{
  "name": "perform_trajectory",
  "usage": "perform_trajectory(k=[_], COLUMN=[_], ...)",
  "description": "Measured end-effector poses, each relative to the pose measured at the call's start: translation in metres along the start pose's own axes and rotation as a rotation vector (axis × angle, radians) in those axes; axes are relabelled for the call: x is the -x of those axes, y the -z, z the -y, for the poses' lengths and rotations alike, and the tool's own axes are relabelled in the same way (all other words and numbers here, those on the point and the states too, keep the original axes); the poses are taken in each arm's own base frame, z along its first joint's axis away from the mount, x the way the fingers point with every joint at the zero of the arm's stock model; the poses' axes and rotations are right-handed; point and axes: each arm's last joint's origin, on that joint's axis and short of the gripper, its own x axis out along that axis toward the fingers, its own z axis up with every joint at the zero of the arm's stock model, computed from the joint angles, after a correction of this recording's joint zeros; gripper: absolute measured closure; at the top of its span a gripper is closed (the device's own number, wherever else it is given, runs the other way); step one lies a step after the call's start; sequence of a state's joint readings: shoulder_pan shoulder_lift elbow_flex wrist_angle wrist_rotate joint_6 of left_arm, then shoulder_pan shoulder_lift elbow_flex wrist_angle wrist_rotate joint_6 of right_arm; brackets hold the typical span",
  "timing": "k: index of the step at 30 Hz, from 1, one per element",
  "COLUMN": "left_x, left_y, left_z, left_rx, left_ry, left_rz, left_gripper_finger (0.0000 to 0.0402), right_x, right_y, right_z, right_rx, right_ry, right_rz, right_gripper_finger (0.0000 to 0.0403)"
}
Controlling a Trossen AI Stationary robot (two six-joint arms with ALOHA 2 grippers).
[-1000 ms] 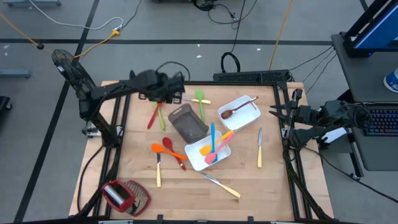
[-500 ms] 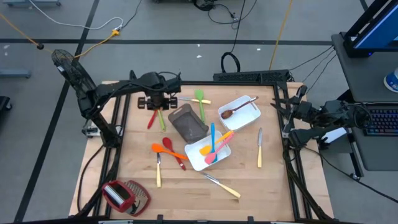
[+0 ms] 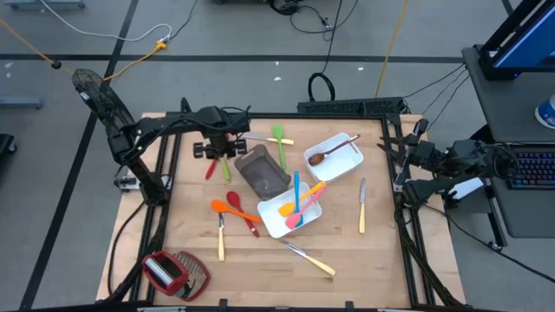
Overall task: Pick & Place Kitchen Items
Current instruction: Put the red spatula into the bottom white bin
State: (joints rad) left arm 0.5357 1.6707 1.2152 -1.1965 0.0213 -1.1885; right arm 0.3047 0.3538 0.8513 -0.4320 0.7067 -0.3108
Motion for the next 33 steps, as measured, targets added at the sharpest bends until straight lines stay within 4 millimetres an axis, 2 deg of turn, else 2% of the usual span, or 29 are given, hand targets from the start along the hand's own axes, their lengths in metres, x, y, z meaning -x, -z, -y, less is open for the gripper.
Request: perform_trajectory(k=[7,19,25,33], left_x=[-0.003,-0.037,-0.047,-0.049], left_y=[-0.004,-0.001,-0.007,-0.019], left_z=[-0.009,-0.027,-0.026,-0.033], left_rx=[0.067,0.122,0.139,0.179], left_ry=[-0.07,-0.161,-0.095,-0.098], left_rz=[-0.001,-0.05,-0.046,-0.027], left_gripper_finger=[0.0241,0.0241,0.0241,0.0241], right_x=[0.0,0.0,0.0,0.0], right_y=[0.0,0.0,0.0,0.0], right_z=[0.0,0.0,0.0,0.0], right_rx=[-0.009,0.001,0.002,0.0], right_ry=[0.0,-0.001,-0.001,-0.001], right_rz=[0.0,-0.003,-0.002,-0.002], right_gripper_finger=[0.033,0.033,0.033,0.033])
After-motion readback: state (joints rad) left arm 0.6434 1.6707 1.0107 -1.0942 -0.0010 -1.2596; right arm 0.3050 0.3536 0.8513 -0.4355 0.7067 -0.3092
